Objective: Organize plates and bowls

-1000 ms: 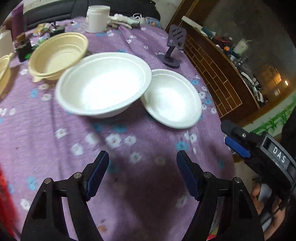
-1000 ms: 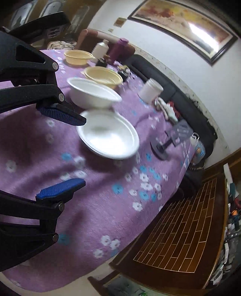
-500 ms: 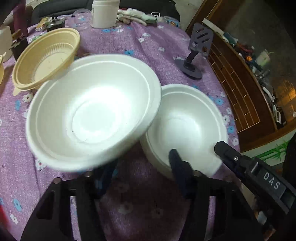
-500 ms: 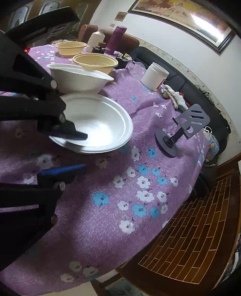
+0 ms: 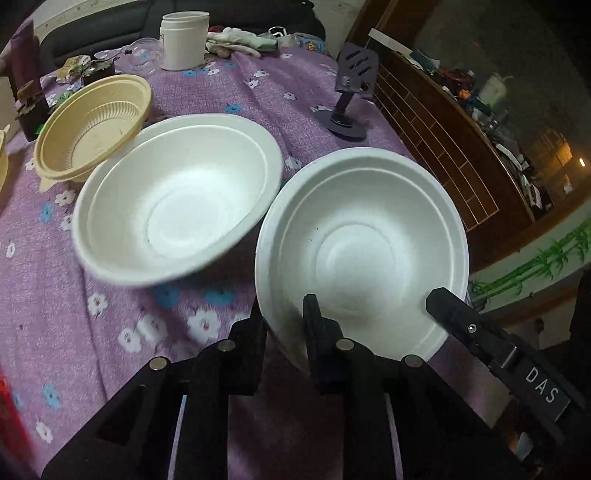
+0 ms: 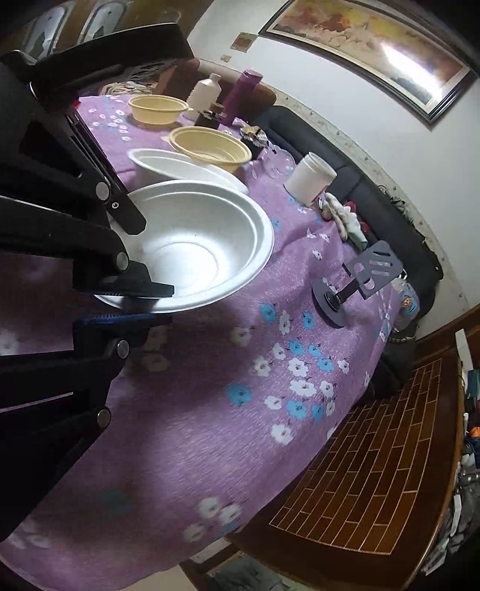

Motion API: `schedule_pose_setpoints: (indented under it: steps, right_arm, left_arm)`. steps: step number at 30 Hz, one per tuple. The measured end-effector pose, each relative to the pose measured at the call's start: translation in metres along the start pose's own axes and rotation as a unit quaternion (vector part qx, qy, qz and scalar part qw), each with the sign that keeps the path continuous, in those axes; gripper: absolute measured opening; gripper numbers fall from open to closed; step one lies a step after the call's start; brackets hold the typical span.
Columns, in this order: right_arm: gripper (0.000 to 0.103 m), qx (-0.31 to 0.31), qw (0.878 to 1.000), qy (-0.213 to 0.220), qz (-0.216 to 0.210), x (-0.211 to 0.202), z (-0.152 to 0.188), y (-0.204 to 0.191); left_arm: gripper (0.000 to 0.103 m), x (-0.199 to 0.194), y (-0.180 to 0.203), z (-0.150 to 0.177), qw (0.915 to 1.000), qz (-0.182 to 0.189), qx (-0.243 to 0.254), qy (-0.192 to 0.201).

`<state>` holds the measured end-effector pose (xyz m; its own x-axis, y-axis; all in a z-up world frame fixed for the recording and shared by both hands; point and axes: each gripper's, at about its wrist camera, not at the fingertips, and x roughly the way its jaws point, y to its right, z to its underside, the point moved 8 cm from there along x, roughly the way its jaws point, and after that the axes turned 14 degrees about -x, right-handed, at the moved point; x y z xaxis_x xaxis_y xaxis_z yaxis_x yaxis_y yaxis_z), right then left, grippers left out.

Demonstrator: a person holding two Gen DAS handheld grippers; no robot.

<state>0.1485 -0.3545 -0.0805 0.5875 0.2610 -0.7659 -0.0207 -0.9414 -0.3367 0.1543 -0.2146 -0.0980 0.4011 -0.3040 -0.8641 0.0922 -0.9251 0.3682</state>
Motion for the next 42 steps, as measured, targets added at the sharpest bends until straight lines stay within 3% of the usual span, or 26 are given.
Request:
schedule_pose_setpoints:
  steps: [9,18,42]
  right_arm:
    - [0.008,-0.018,1.0,0.006,-0.023,-0.027,0.045,-0.042]
    - [0.008,-0.062,0.997,-0.015,-0.054,-0.016,0.078,-0.108]
    - [0.008,-0.151,0.981,-0.027,-0.122,-0.013,0.104,-0.216]
  left_arm:
    - [0.017,-0.041,-0.044,0.031,0.9998,-0.008,0.008,0.019]
    - [0.017,-0.063,-0.108,0.042,0.9985,-0.027,-0.03,0.036]
    - [0.017,-0.125,-0.199,0.047,0.9903,-0.043,-0.09,0.096]
